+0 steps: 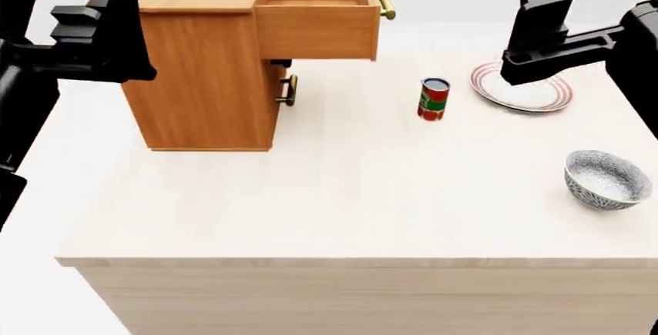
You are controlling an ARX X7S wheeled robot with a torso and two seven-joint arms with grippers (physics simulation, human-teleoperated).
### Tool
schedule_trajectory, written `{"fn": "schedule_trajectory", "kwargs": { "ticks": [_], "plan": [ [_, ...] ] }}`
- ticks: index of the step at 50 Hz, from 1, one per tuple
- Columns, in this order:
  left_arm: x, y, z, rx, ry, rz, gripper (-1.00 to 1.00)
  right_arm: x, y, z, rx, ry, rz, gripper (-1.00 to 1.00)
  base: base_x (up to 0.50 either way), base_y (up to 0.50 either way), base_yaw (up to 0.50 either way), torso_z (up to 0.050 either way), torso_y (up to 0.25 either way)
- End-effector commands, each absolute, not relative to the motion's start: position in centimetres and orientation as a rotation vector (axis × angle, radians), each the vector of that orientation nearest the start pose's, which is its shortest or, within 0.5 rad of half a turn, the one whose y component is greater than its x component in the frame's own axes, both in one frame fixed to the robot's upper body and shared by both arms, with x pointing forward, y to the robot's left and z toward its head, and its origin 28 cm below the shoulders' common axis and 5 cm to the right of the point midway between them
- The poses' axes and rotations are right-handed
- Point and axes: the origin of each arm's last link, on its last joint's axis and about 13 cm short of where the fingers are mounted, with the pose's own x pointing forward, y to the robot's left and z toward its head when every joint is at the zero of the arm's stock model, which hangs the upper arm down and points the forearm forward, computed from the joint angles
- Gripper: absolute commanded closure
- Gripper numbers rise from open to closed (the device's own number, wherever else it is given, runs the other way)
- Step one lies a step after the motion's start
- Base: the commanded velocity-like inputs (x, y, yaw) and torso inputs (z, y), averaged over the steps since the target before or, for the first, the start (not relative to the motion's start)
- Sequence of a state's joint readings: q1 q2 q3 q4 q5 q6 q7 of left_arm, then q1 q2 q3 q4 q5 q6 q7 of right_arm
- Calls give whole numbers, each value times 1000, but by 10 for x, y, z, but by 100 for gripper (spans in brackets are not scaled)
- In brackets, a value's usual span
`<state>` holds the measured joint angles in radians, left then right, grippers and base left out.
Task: Put the bowl in the top drawer of the cabinet.
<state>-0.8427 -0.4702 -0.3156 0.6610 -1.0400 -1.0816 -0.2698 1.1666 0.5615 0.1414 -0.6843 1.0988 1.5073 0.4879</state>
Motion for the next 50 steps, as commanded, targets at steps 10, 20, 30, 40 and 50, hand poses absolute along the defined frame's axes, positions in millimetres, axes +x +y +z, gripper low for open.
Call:
{"fn": "schedule_trajectory", "kwargs": {
  "ticks": [10, 20, 30, 40, 50],
  "plan": [
    [202, 286, 329, -62, -496, -242, -100, 214, -172, 383, -309, -341, 36, -100, 186, 0, 0, 0, 0],
    [195, 286, 333, -60, -514, -256, -100, 217, -174, 387, -319, -347, 26, -100, 205, 0, 0, 0, 0],
    [192, 286, 332, -64, -518, -248, -100, 221, -174, 392, -326, -360, 32, -100, 211, 0, 0, 0, 0],
    [180, 291, 332, -63, -527, -214, -100, 220, -174, 410, -344, -377, 44, -100, 213, 0, 0, 0, 0],
    [167, 294, 334, -56, -537, -188, -100, 216, -176, 421, -352, -391, 44, -100, 212, 0, 0, 0, 0]
  ]
}}
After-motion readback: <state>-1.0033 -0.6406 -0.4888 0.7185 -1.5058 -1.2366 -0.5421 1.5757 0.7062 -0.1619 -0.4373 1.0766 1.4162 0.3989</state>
